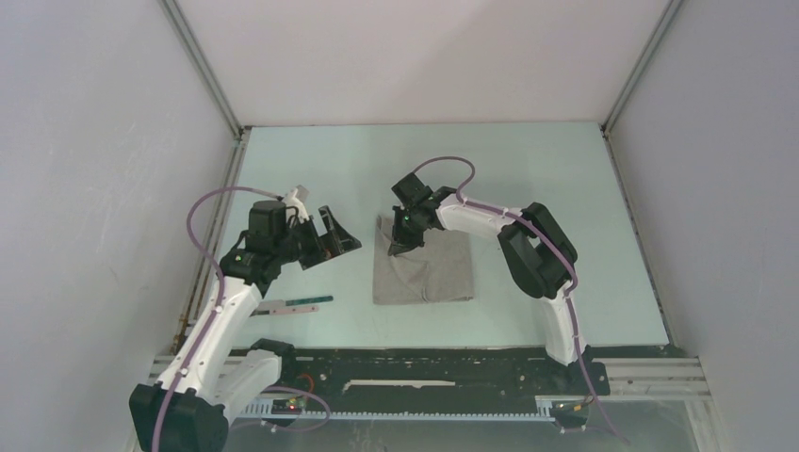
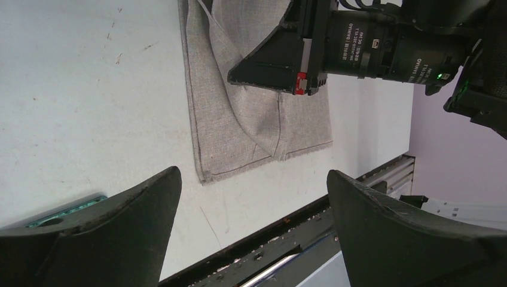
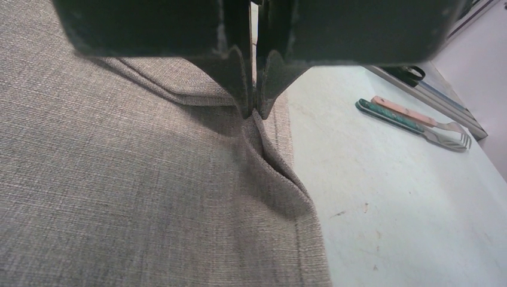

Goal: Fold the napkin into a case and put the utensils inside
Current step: Fold the rectangle-folded napkin at the center of the board.

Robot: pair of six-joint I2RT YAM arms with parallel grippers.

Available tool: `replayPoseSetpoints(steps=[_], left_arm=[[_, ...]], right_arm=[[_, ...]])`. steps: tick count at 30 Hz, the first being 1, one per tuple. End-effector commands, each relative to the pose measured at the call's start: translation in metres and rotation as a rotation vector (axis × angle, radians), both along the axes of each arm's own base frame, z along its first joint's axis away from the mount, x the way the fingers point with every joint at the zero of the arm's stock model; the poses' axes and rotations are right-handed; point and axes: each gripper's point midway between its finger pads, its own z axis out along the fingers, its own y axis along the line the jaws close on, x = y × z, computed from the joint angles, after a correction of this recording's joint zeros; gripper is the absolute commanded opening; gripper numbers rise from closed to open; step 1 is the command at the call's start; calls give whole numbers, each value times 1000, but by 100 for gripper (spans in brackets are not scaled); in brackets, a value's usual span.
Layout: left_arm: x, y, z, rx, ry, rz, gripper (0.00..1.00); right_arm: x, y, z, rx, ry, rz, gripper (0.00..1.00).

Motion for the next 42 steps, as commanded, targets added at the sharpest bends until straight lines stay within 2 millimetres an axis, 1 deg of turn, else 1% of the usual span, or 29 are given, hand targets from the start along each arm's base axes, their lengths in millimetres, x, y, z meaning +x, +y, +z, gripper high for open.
replayPoseSetpoints(steps=[1, 7, 10, 11, 12, 13, 15, 17, 19, 21, 22, 24, 25, 26, 27, 29, 30, 32, 33, 35, 37, 39, 42], left_arm=[[-4, -1, 4, -7, -26, -24, 100], [-4, -1, 4, -8, -25, -23, 100], [-4, -1, 4, -8, -25, -21, 100], [-3, -1, 4, -7, -25, -21, 100], [-3, -1, 4, -7, -24, -20, 100], [-3, -1, 3, -7, -22, -20, 100], [-3, 0, 3, -4, -22, -17, 100], [-3, 0, 2, -4, -21, -17, 100], [-2, 0, 1, -4, -17, -16, 100], [0, -1, 1, -9, -15, -15, 100], [1, -2, 1, -17, -13, -16, 100], [6, -7, -3, -45, 3, -20, 100], [9, -11, -4, -66, 13, -25, 100], [13, -15, -7, -90, 31, -28, 100], [17, -20, -9, -118, 51, -34, 100], [27, -32, -10, -179, 78, -51, 100], [31, -38, -9, -201, 89, -60, 100], [39, -47, -10, -201, 91, -68, 100], [43, -50, -12, -188, 98, -67, 100], [50, -54, -16, -184, 114, -64, 100], [54, -57, -21, -194, 134, -56, 99], [56, -57, -28, -191, 152, -50, 99], [54, -56, -30, -186, 151, -49, 99]], right_arm=[[3, -10, 2, -24, -11, -37, 0], [3, -7, 7, -8, -22, -37, 0], [-3, 6, 11, 49, -2, 6, 0], [-4, 10, 13, 72, 3, 19, 5], [-10, 18, 20, 120, 18, 50, 18], [-11, 21, 27, 150, 13, 67, 24], [-16, 24, 50, 202, -22, 101, 45], [-21, 21, 76, 255, -71, 137, 62], [-28, 9, 93, 284, -95, 162, 69], [-34, -10, 100, 273, -111, 178, 73], [-35, -22, 100, 257, -118, 179, 74], [-37, -46, 92, 234, -128, 159, 79], [-38, -57, 86, 242, -121, 142, 80], [-40, -70, 75, 259, -87, 117, 81], [-39, -71, 77, 297, -90, 116, 81], [-39, -75, 71, 320, -93, 108, 83], [-39, -73, 71, 329, -99, 117, 83], [-36, -71, 71, 341, -108, 119, 84], [-34, -72, 64, 326, -95, 106, 84], [-33, -76, 49, 307, -59, 77, 83], [-37, -74, 41, 340, -41, 72, 83], [-40, -70, 35, 361, -31, 58, 84], [-42, -62, 23, 360, -4, 44, 84]])
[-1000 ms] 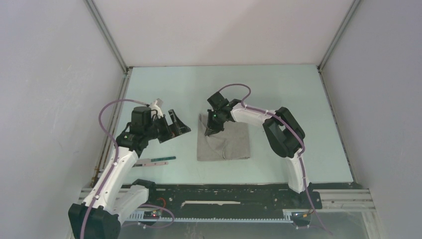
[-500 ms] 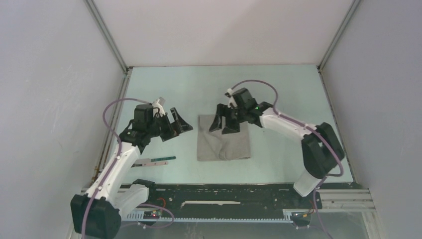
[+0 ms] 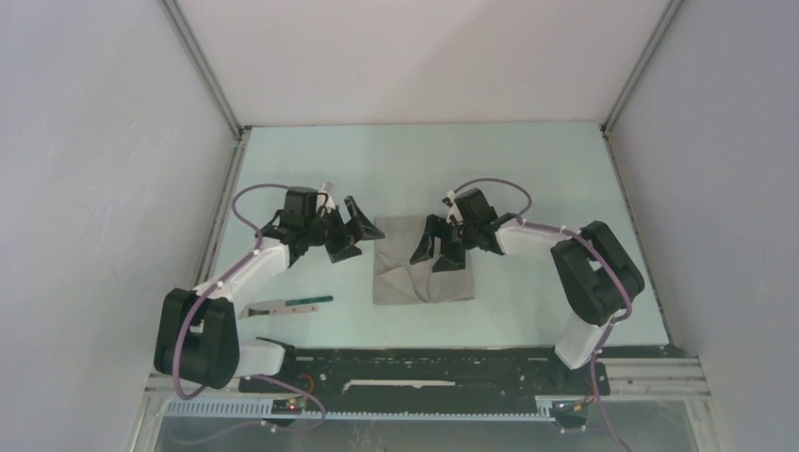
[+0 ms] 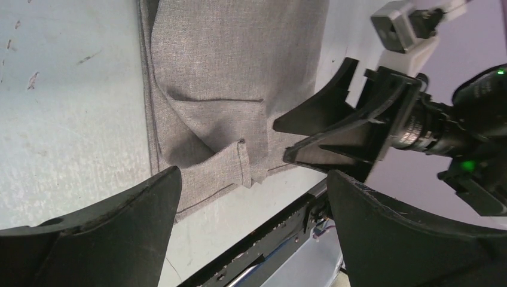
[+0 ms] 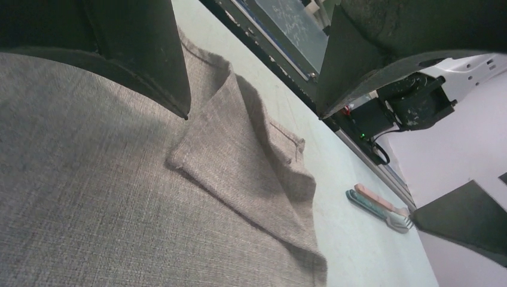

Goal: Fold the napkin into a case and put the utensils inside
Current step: Fold the rectangle-folded napkin at the center of the board.

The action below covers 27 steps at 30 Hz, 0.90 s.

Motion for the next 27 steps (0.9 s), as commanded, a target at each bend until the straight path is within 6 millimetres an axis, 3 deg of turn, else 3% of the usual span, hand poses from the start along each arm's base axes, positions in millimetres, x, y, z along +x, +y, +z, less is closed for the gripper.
replayPoseSetpoints(steps=[1, 7, 15, 18, 20, 22, 24, 27], left_arm=[[10, -5, 21, -37, -67, -1, 99], [0, 5, 31, 11, -116, 8, 99], [-10, 23, 48, 89, -193, 48, 100], [-11, 28, 51, 113, -211, 59, 100], [-10, 29, 52, 118, -216, 53, 100], [-9, 26, 52, 114, -208, 42, 100], [-4, 21, 46, 108, -181, 15, 100], [0, 18, 32, 120, -135, -8, 100]], right_arm=[[4, 21, -4, 61, 2, -9, 84], [-5, 48, 0, 121, -11, 26, 84], [-52, 93, 17, 183, -5, 162, 82], [-82, 114, 37, 260, 29, 234, 82], [-91, 118, 59, 295, -2, 261, 82], [-77, 98, 70, 244, -54, 202, 83], [-56, 62, 64, 96, -119, 104, 84], [-37, -23, 34, -259, -136, -72, 83]])
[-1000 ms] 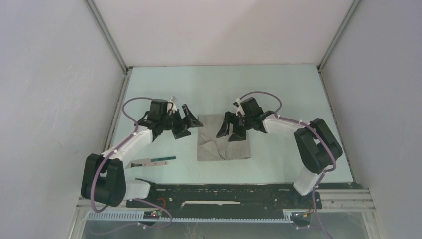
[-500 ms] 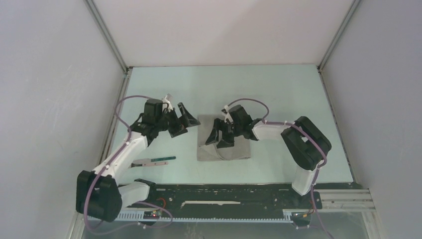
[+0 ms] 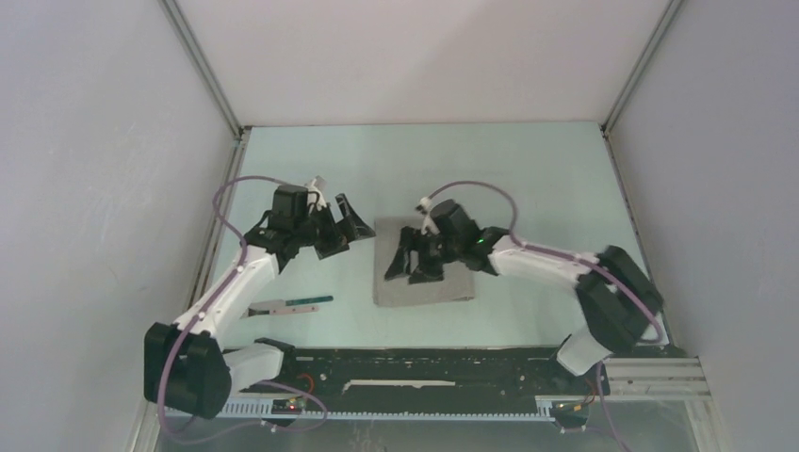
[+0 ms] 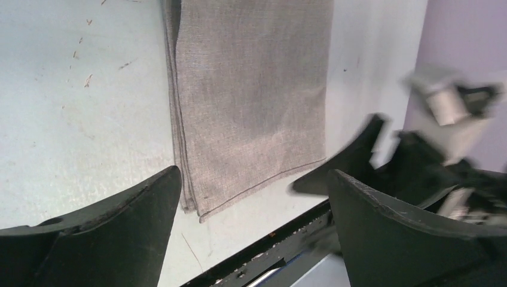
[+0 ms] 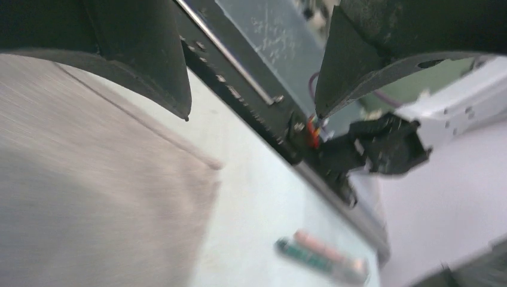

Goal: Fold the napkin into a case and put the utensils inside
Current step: Fold the rectangle-folded napkin at the center of the board, then smooth out the square-folded napkin at the center of the board.

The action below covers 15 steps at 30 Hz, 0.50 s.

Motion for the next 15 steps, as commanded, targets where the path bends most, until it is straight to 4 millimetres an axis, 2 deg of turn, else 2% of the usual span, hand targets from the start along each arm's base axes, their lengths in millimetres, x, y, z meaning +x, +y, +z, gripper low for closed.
replayPoseSetpoints(steps=[1, 2, 3, 6, 7, 10, 12, 15], left_arm=[[11, -5, -7, 24, 15, -48, 100], [9, -6, -15, 30, 41, -56, 100], [6, -8, -24, 40, 63, -63, 98], [-6, -15, -56, 77, 111, -76, 87], [-9, -19, -64, 83, 128, -81, 83], [-16, -32, -87, 91, 172, -93, 75], [-21, -38, -98, 117, 189, -104, 77], [-24, -37, -106, 144, 192, -103, 79]], right_arm=[[35, -126, -18, -462, -102, -290, 81], [26, -152, -25, -534, -66, -324, 78], [18, -166, -30, -549, -42, -345, 73], [-2, -177, -33, -489, 13, -376, 51], [-7, -176, -32, -459, 25, -382, 50], [-17, -174, -38, -406, 78, -421, 52], [-23, -181, -51, -398, 113, -466, 63], [-14, -193, -55, -420, 81, -533, 63]])
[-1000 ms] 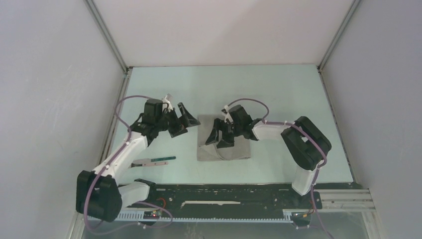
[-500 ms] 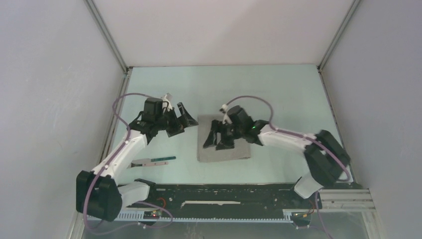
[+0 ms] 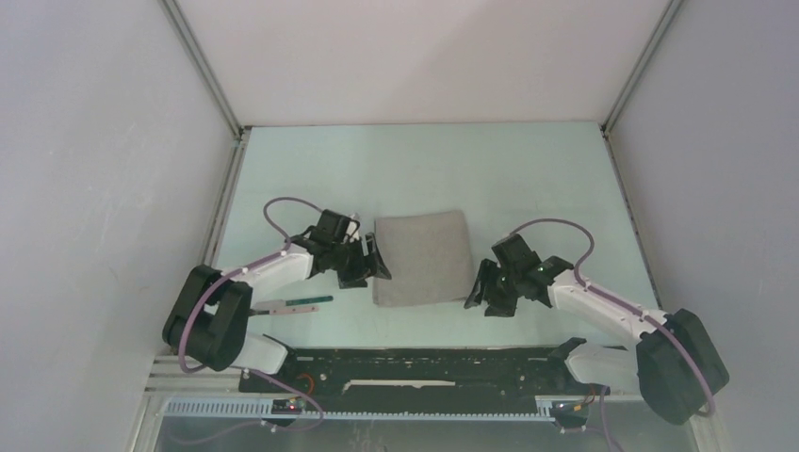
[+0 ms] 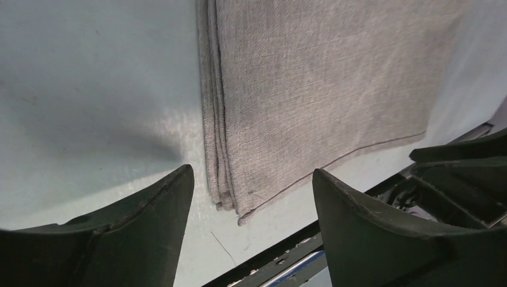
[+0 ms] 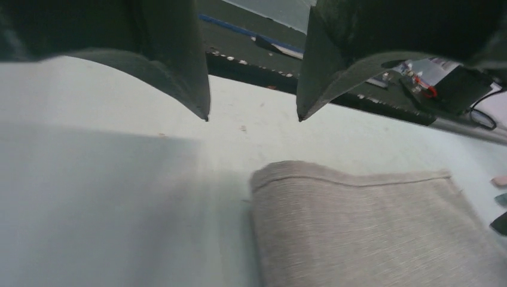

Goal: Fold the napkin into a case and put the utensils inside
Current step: Smooth out the square-folded napkin at the center of the board.

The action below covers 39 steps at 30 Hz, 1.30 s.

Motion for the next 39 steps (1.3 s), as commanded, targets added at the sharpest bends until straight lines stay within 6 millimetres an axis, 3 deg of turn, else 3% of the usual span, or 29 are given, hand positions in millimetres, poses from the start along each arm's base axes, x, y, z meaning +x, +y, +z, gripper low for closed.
replayPoseSetpoints(steps=[1, 4, 7, 13, 17, 20, 22, 28, 32, 37, 39], left_arm=[[13, -3, 2, 14, -76, 25, 79], [10, -1, 0, 23, -76, 21, 76], [7, -1, 0, 29, -80, 11, 65], [-2, -24, 29, -89, -112, -46, 47], [0, -29, 33, -106, -120, -49, 43], [-3, -35, 30, -130, -89, -67, 42], [-4, -44, 29, -165, -71, -85, 42], [-5, -52, 15, -169, -34, -96, 37], [-6, -49, 4, -140, -11, -101, 36], [-8, -45, -3, -118, -9, -101, 36], [-9, -44, -8, -108, 4, -100, 36]], right_arm=[[17, -15, 2, -42, -63, -120, 59], [23, -24, -6, -131, -121, -76, 58], [35, -17, -5, -196, -256, 9, 57], [48, 10, 20, -50, -346, 19, 50], [56, 12, 10, -24, -280, -3, 52], [60, 11, 5, -81, -247, 1, 33], [61, 11, 3, -133, -248, 13, 29], [60, 33, -12, -143, -194, 74, 31], [58, 4, -18, -299, -164, 10, 28], [51, -15, -11, -359, -188, 26, 46], [49, -14, -14, -344, -180, 48, 48]])
